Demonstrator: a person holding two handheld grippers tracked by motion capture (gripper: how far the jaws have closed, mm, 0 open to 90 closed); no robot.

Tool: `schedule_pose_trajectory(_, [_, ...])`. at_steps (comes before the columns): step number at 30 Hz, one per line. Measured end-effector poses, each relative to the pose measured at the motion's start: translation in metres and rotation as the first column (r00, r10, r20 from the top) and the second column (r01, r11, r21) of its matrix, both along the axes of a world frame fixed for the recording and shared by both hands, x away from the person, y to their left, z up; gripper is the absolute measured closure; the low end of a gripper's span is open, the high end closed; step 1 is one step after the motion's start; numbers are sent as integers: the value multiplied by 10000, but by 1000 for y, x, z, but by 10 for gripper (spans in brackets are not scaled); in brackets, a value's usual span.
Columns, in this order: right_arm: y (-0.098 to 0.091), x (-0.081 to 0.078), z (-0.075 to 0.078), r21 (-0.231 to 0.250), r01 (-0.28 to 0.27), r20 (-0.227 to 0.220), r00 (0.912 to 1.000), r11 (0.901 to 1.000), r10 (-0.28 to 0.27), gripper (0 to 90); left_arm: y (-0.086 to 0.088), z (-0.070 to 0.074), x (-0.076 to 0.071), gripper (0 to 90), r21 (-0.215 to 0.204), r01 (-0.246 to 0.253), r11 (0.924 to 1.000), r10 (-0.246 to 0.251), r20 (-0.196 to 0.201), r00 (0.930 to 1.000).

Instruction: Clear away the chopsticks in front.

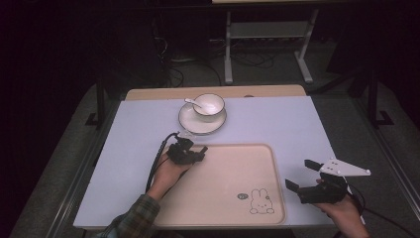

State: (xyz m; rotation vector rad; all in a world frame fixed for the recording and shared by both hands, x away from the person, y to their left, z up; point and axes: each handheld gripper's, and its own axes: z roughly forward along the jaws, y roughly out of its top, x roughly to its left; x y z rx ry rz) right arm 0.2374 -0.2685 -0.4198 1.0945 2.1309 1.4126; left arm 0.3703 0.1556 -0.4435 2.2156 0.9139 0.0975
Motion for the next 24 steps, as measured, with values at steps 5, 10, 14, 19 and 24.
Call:
schedule_pose_trajectory(5, [-1,0,0,-24,10,17,10000,10000,-10,0,15,1,-6,897,-38,-184,9998,184,-195,9996])
schedule_pose_trajectory(10, [-2,-1,-1,-12,63,-12,10000,10000,-63,0,28,1,-10,897,-78,-364,9993,361,-299,9989])
schedule_pose_trajectory(14, [-3,-1,-1,-17,69,4,10000,10000,-69,0,38,1,-14,896,-64,-508,9987,506,-344,9981])
schedule_pose_trajectory(19, [-3,-1,-1,-26,67,-12,10000,10000,-67,0,49,2,-20,896,-45,-650,9979,648,-402,9971])
schedule_pose_trajectory(24, [-3,-2,-1,-34,117,-13,9999,9999,-117,0,60,3,-27,897,74,-769,9970,772,-400,9962])
